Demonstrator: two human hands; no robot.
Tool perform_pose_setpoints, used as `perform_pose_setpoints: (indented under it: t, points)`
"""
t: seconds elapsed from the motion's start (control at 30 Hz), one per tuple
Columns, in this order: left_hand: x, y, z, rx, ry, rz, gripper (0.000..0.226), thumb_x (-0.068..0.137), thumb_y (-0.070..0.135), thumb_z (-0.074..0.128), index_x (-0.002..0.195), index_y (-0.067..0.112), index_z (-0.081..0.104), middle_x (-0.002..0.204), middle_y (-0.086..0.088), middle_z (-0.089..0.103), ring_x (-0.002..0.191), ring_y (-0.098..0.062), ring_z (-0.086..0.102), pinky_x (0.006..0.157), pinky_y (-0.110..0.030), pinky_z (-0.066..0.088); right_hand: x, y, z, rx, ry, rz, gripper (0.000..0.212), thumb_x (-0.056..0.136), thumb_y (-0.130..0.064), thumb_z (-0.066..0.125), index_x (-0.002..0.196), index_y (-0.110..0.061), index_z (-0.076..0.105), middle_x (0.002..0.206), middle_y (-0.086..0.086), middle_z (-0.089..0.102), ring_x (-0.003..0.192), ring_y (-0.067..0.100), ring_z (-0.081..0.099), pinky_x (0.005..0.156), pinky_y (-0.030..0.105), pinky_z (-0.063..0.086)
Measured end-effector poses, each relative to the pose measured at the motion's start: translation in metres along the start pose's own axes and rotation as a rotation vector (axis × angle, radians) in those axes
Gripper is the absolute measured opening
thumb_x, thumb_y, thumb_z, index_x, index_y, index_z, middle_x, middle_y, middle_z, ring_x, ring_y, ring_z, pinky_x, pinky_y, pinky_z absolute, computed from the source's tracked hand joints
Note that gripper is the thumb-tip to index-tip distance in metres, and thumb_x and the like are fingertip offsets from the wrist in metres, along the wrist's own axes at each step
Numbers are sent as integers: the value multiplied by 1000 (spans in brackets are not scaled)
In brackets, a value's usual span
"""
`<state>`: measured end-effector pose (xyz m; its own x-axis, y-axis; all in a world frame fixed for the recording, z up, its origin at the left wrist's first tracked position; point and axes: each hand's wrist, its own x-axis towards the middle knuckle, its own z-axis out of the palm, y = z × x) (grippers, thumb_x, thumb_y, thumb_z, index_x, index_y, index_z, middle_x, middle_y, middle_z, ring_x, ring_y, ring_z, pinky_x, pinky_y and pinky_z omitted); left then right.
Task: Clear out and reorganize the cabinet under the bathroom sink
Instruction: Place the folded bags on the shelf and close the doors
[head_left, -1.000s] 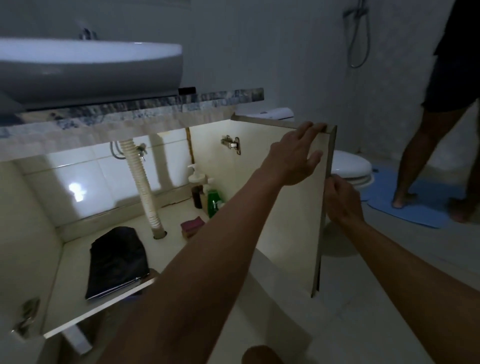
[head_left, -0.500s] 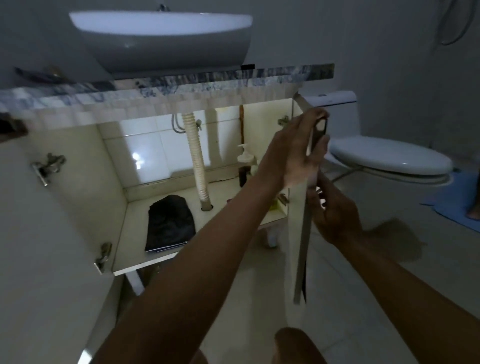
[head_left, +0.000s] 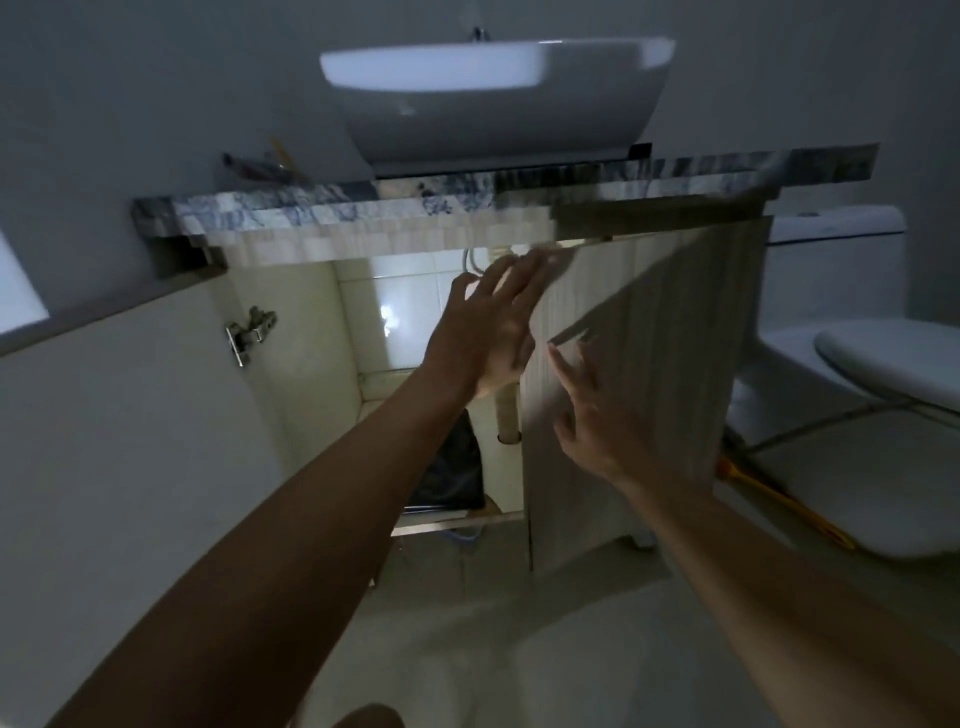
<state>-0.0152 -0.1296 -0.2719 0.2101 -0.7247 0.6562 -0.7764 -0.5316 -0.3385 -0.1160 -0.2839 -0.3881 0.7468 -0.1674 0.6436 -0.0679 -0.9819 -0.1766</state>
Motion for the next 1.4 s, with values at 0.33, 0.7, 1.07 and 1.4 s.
perform_pose_setpoints:
  t: [0.33,0.7,1.07,1.4]
  points:
    - [21,0,72,104,-277,-202,87,93,44,49,158,15,0,165,-5,-11,151,-33,-11,119,-59,8,60,29,34,-152,-274,32,88,92,-37,57,158,-34,-2,163,-1,-27,152,34,-5,117,58,26]
    - [23,14,70,15,-343,-267,84,96,45,45,158,16,-3,165,-3,-14,151,-29,-15,121,-57,5,52,37,40,-52,-379,-26,81,92,-37,58,156,-31,8,166,3,-1,150,33,20,114,58,31]
    - [-105,-55,-86,94,-185,-629,69,91,49,53,151,27,30,164,-4,15,151,-26,9,117,-57,18,9,-149,45,445,-428,-396,52,96,-41,52,147,-31,43,141,-4,56,122,18,57,102,37,46]
    - [-239,-117,-235,528,-347,-1119,65,89,55,51,143,22,38,139,-13,48,129,-35,43,103,-56,38,-37,-350,38,781,-475,-503,81,85,-62,61,153,-35,24,156,-12,31,140,12,38,112,32,35]
